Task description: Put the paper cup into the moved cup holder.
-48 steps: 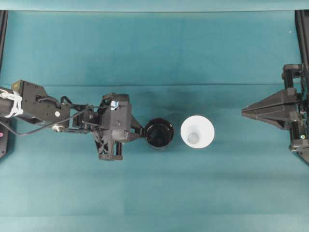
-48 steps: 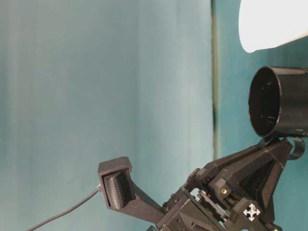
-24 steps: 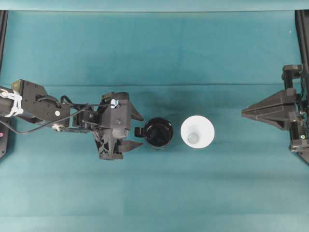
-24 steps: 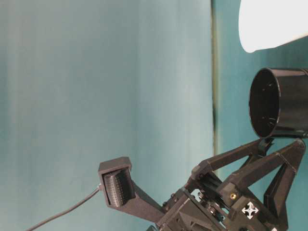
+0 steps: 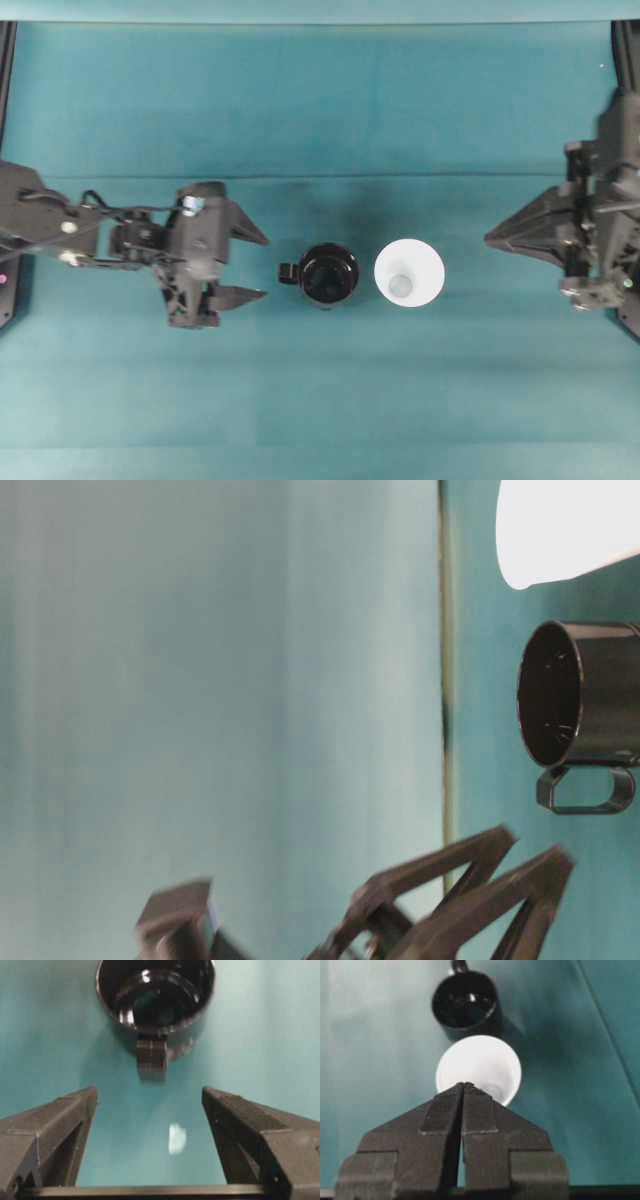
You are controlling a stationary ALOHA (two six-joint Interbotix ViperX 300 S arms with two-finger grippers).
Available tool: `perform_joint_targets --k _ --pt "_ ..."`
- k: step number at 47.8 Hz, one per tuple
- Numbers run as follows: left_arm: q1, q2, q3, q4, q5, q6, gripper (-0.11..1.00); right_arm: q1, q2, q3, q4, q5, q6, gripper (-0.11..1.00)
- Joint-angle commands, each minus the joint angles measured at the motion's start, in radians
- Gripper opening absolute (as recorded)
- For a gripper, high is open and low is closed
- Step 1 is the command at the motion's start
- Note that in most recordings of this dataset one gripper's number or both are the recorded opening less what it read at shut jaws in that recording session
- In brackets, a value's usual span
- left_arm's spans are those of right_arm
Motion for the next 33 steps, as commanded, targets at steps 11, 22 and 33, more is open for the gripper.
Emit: perform_joint_targets --k 11,22,33 --pt "-0.023 -0.121 0.043 0.002 0.021 0.003 0.86 -0.006 0.049 -0.063 -0.002 -0.005 0.009 0.04" --pt "-0.025 -0.23 0.092 0.002 0.127 0.002 0.85 -0.006 0.077 -0.075 -0.003 0.026 0.012 0.06" --pt "-0.023 -0.341 0.156 0.002 0.141 0.002 0.85 -0.006 0.158 -0.112 -0.002 0.043 0.011 0.06"
